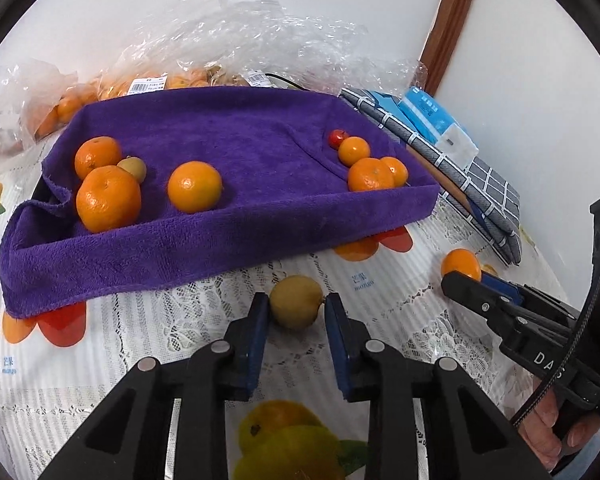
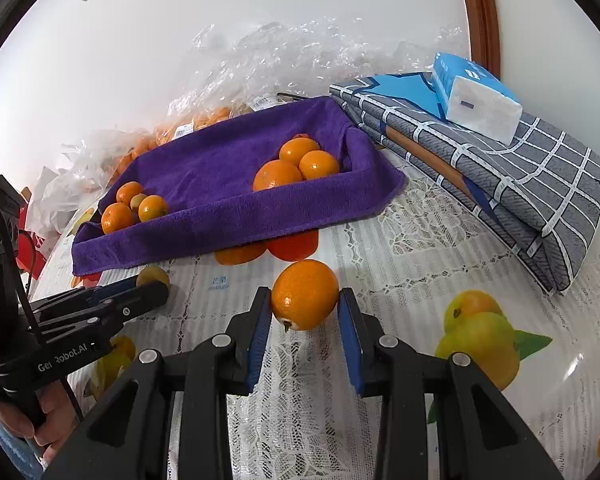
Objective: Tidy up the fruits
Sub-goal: 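Carry the orange onto the towel and open the right tool while the left tool releases the small fruit there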
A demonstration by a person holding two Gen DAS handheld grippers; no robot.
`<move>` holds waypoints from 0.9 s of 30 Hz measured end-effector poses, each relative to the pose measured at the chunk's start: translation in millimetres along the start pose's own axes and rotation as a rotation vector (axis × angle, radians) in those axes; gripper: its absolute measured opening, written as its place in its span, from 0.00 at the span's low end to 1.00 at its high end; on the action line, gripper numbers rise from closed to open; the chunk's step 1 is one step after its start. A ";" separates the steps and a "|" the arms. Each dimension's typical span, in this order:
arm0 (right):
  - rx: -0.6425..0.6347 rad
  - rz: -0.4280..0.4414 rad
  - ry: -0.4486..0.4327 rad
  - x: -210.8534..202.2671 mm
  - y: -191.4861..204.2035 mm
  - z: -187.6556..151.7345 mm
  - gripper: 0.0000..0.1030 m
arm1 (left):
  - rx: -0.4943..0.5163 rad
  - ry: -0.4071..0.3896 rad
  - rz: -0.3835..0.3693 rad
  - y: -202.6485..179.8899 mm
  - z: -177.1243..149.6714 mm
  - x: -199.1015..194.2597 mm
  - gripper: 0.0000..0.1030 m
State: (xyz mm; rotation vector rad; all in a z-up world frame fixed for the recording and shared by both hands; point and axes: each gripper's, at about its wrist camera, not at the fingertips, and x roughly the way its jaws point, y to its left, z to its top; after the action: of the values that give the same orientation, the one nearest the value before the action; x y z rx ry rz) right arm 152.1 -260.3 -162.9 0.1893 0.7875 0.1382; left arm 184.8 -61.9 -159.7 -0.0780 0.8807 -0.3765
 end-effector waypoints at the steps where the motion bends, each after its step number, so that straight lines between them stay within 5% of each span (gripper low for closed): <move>1: 0.001 0.001 -0.001 -0.3 -0.4 -0.1 0.33 | -0.003 -0.001 -0.002 0.5 0.2 0.2 0.27; 19: 0.029 0.014 -0.044 -7.8 -3.1 -2.1 0.32 | -0.021 -0.044 -0.005 5.2 1.4 -9.1 0.27; 27: 0.019 0.001 -0.073 -22.7 3.0 14.7 0.32 | -0.109 -0.094 -0.048 23.6 11.9 -34.0 0.27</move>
State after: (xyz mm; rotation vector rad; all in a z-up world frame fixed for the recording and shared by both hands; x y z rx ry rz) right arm 146.6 -263.5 -136.5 0.2116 0.7166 0.1240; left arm 181.1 -28.9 -132.2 -0.2157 0.8066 -0.3664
